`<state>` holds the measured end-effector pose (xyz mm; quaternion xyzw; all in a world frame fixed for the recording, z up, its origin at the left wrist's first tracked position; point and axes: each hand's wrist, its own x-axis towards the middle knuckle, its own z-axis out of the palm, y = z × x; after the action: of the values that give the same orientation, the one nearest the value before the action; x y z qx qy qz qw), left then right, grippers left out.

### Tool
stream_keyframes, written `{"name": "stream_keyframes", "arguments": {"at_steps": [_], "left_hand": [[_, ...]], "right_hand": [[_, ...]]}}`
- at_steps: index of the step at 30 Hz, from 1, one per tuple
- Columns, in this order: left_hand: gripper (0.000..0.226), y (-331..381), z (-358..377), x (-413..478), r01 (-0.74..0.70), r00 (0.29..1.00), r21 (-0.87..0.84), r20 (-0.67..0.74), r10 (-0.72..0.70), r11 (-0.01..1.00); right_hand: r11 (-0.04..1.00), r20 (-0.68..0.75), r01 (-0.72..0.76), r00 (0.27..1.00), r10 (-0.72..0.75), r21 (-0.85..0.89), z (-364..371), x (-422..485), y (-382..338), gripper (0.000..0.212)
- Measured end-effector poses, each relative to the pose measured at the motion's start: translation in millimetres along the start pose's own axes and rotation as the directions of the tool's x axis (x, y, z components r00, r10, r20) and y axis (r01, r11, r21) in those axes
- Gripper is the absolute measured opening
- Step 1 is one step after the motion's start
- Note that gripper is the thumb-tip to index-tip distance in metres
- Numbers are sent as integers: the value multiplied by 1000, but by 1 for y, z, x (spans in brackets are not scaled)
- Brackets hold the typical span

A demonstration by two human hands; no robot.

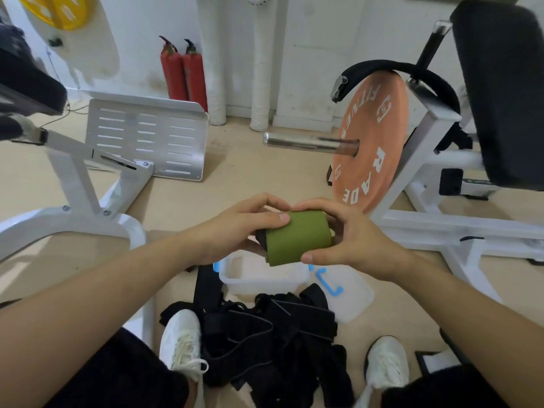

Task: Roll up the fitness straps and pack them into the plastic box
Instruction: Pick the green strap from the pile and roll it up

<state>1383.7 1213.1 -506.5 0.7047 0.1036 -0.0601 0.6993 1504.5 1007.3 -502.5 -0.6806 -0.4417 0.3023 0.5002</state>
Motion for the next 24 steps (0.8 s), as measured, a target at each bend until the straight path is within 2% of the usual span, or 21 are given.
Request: {"name": "stream_keyframes", "arguments": {"at_steps": [2, 4, 6, 8, 10, 12, 14, 18, 20, 24], "left_hand": [[43, -6, -4, -4, 120, 985, -7, 124, -118, 993], [41, -11, -4, -7, 137, 979, -29, 156, -131, 990], [44, -16, -2, -7, 120, 990, -80, 85, -113, 990], [52, -24, -1, -7, 109, 994, -123, -12, -111, 986], [56, -34, 1, -5, 90, 991, -158, -87, -104, 983], [51, -42, 3, -5, 58, 985, -152, -151, -81, 987], [50, -47, 3, -2, 32, 983, -82, -180, -46, 996], [55, -57, -12, 7, 4, 994, 103, -110, 8, 995], [58, -64, -23, 16, -30, 997, 220, -58, 44, 975], [61, -87, -45, 40, -71, 997, 413, -8, 82, 908]], "right_hand": [[998, 68, 7, 998, -3, -57, 5, -1, 1, 70], [998, 111, -3, 994, 9, -59, 8, -2, 2, 70], [999, 83, -38, 996, 40, -25, 8, -1, 4, 72], [995, -45, -97, 994, 98, 18, 10, 3, 6, 69], [975, -168, -165, 967, 190, 151, 13, 8, 13, 61], [922, -151, -243, 943, 297, 301, 18, 13, 21, 56], [897, -101, -321, 925, 365, 302, 22, 20, 29, 57], [906, -4, -407, 912, 410, 118, 20, 39, 40, 62], [907, 76, -419, 906, 415, 45, 20, 50, 47, 56], [891, 165, -454, 879, 447, 6, 24, 75, 73, 36]]}}
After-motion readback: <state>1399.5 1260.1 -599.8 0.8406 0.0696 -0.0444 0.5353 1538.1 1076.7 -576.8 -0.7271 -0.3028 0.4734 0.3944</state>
